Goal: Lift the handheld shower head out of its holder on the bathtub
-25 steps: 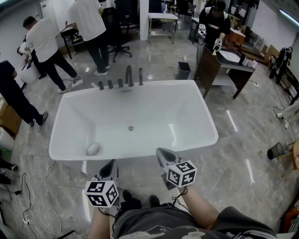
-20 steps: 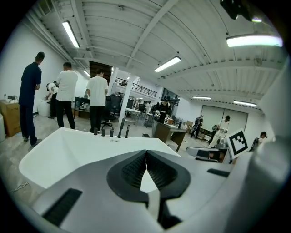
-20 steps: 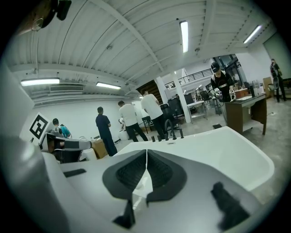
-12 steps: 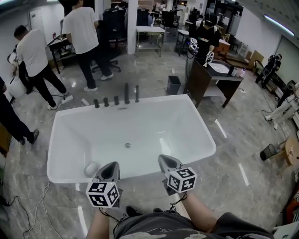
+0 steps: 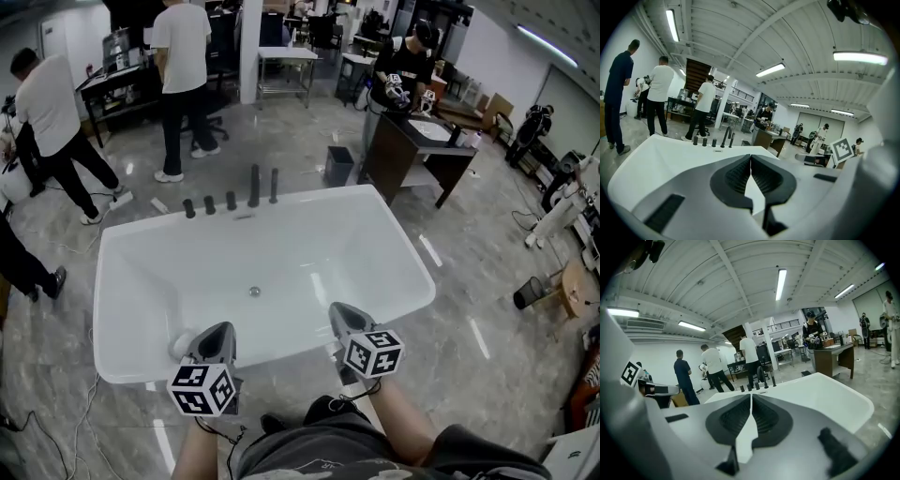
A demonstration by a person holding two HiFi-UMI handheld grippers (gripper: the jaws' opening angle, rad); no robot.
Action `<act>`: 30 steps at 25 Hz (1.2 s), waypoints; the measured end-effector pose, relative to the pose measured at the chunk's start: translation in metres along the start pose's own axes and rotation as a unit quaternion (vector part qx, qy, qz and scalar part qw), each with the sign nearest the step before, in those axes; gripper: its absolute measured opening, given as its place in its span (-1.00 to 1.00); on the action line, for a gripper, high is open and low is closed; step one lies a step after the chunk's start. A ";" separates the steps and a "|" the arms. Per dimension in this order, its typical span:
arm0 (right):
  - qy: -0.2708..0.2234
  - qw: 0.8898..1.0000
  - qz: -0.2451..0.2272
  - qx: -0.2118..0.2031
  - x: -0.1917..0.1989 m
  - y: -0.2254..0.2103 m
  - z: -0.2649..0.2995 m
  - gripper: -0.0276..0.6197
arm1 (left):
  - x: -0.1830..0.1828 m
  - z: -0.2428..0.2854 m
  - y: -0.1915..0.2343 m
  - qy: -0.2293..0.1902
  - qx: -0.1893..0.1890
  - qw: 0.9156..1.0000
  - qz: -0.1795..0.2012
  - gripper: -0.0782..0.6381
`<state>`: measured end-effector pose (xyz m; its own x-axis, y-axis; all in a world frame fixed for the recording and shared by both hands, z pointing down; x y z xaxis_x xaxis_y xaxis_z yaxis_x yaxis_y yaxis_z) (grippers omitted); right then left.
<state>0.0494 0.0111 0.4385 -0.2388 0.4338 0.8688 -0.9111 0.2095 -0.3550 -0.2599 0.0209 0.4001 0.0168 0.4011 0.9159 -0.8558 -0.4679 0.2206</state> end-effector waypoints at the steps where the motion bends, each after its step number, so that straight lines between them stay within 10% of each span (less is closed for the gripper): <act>1: -0.001 1.000 0.002 0.004 0.000 0.000 0.003 -0.83 | 0.000 0.001 0.004 0.000 0.001 1.000 -0.002 -0.74; 15: 0.000 1.000 0.010 0.002 -0.020 -0.026 0.062 -0.83 | -0.012 0.042 0.027 0.011 -0.014 1.000 -0.008 -0.74; 30: 0.028 0.999 -0.007 -0.022 -0.106 -0.140 0.198 -0.83 | -0.070 0.199 0.034 0.019 -0.057 0.998 -0.017 -0.74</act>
<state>0.1361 -0.2384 0.4644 -0.2057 0.4785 0.8536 -0.8982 0.2539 -0.3588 -0.1874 -0.1803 0.4100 0.0294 0.4467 0.8942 -0.9084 -0.3613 0.2104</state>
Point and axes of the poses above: the fingertips, and each gripper's own axes: z forward along the fingers, y to its left, x out of its underside, the point moved 9 cm from there along -z, backward along the fingers, and after that the axes turned 5 degrees about z, right-handed, at the moved point
